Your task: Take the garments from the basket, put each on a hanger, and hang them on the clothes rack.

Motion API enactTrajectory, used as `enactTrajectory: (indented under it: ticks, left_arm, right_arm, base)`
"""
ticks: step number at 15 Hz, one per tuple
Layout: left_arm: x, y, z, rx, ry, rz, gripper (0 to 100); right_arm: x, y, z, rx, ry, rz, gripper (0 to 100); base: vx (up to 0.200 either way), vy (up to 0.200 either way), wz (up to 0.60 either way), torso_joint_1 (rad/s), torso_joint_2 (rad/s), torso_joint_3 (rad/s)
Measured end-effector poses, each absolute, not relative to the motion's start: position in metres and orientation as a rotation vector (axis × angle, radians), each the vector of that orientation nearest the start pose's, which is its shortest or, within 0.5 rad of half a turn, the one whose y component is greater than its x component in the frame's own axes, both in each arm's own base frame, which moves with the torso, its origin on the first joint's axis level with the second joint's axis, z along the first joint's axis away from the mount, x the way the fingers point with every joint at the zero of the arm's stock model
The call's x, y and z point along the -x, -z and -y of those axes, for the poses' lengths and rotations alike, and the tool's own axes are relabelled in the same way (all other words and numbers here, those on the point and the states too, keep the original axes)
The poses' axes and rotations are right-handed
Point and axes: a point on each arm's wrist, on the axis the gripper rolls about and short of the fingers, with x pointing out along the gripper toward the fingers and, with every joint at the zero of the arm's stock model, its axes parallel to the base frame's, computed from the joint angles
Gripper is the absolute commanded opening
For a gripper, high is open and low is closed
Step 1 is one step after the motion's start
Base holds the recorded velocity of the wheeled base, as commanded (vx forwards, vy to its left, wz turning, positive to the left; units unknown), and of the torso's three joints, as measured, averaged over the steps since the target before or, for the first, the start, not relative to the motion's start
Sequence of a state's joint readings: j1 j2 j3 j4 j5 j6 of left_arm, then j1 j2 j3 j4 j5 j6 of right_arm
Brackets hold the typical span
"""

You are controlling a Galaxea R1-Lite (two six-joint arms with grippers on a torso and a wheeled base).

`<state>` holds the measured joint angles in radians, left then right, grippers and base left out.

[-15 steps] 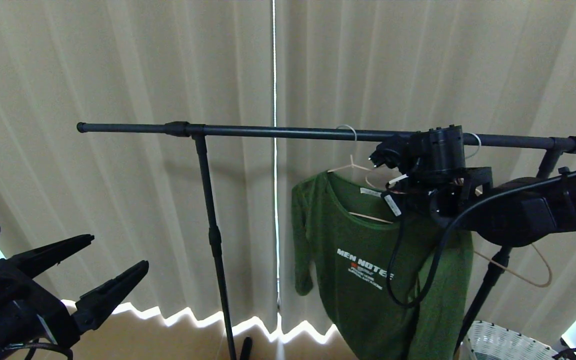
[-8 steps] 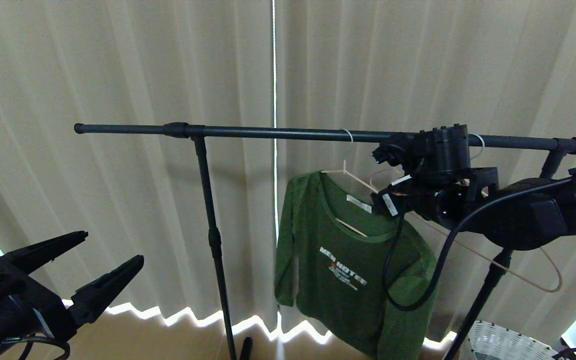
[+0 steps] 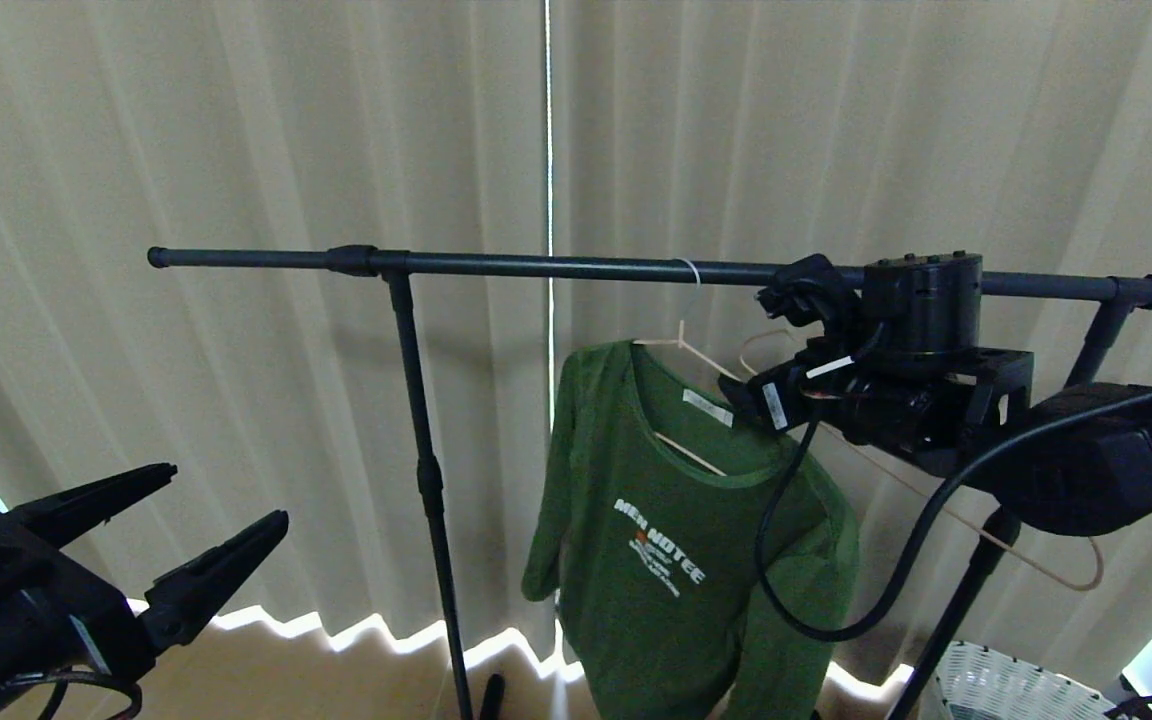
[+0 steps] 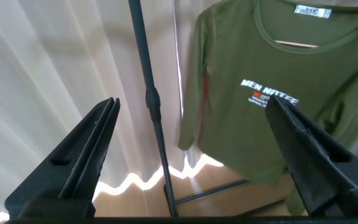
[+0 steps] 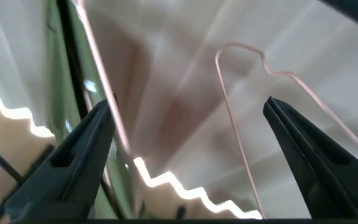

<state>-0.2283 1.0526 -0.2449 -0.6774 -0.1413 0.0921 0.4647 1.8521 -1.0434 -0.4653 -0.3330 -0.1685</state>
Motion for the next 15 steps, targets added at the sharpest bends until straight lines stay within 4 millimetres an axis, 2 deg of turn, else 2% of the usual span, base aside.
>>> enactTrajectory:
  ticks: [3,7,12,15]
  left_arm:
    - [-0.124,-0.171,0.032,-0.101,0.374,-0.122,100]
    - [-0.122,-0.168,0.032,-0.119,0.377,-0.132,100]
    - [-0.121,-0.163,0.031,-0.149,0.380,-0.142,100]
    - [-0.119,-0.158,0.031,-0.164,0.387,-0.160,100]
  right_arm:
    - [-0.312,-0.180,-0.148,0.280,-0.157,-0.271,100]
    - [-0.293,-0.195,-0.139,0.219,-0.154,-0.239,100]
    - [-0.252,-0.209,-0.117,0.199,-0.149,-0.208,100]
    - [-0.229,-0.207,-0.104,0.197,-0.153,-0.213,100]
  base:
    - [0.000,0.000,0.00,0.000,0.00,0.000]
    - [0.000,0.000,0.00,0.000,0.00,0.000]
    - [0.000,0.000,0.00,0.000,0.00,0.000]
    - [0.000,0.000,0.00,0.000,0.00,0.000]
